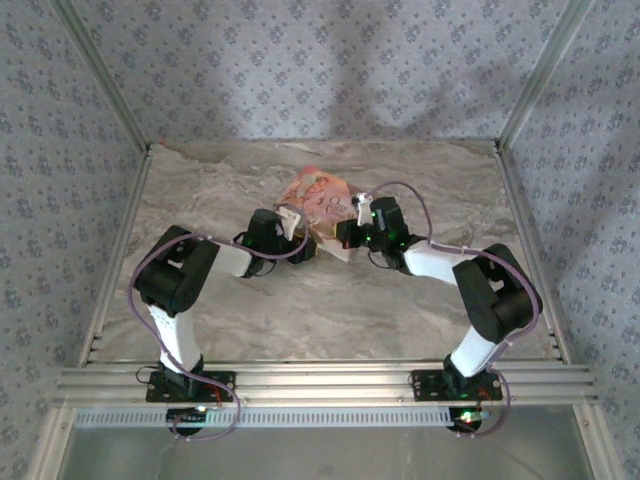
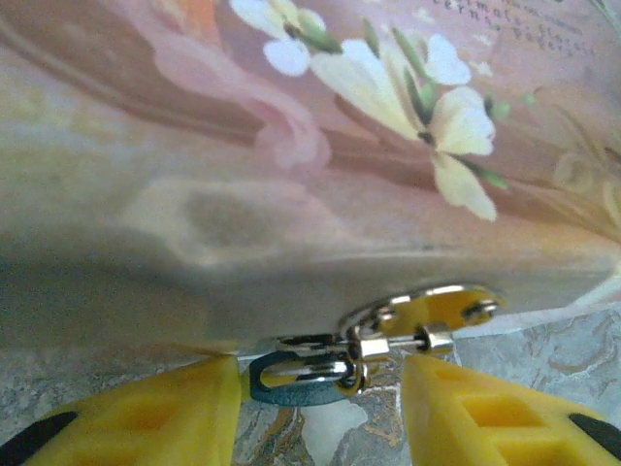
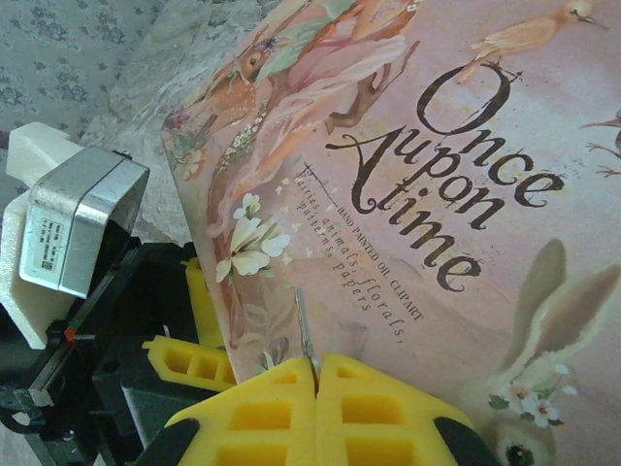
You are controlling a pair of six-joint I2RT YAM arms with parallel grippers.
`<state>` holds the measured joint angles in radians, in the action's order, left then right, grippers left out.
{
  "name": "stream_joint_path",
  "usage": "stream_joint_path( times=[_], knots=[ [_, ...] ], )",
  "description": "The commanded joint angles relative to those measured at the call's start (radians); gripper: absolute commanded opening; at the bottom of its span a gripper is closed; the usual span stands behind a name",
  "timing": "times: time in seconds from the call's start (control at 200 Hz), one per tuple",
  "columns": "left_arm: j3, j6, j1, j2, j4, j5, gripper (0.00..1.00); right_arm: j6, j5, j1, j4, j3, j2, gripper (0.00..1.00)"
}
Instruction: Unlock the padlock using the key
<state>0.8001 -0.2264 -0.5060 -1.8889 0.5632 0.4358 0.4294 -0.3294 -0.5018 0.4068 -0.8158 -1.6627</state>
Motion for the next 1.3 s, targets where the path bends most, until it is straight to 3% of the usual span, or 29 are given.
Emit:
stream_joint_path(
  times=[0.0, 0.33, 0.55, 0.705, 0.864, 1.294],
  knots=[
    [0.027, 0.005, -0.010, -0.019, 0.001, -0.021, 0.42, -0.007, 0.016, 0.006, -0.107, 0.036, -0.006, 0.00],
    [0.016, -0.024, -0.023, 0.034, -0.033, -0.037, 0.30, -0.035, 0.049, 0.005, 0.015, 0.084, 0.075, 0.00],
    [0.034, -0.083, -0.068, 0.154, -0.208, -0.071, 0.28, -0.113, 0.104, -0.015, 0.124, 0.192, 0.234, 0.00],
    [0.049, -0.183, -0.091, 0.234, -0.318, -0.078, 0.28, -0.203, 0.180, -0.077, 0.126, 0.283, 0.357, 0.00],
    [0.073, -0.331, -0.096, 0.270, -0.369, -0.015, 0.26, -0.239, 0.264, -0.163, 0.167, 0.382, 0.434, 0.00],
    [0.119, -0.621, -0.143, 0.291, -0.419, 0.029, 0.24, -0.285, 0.388, -0.310, 0.358, 0.494, 0.309, 0.00]
  ],
)
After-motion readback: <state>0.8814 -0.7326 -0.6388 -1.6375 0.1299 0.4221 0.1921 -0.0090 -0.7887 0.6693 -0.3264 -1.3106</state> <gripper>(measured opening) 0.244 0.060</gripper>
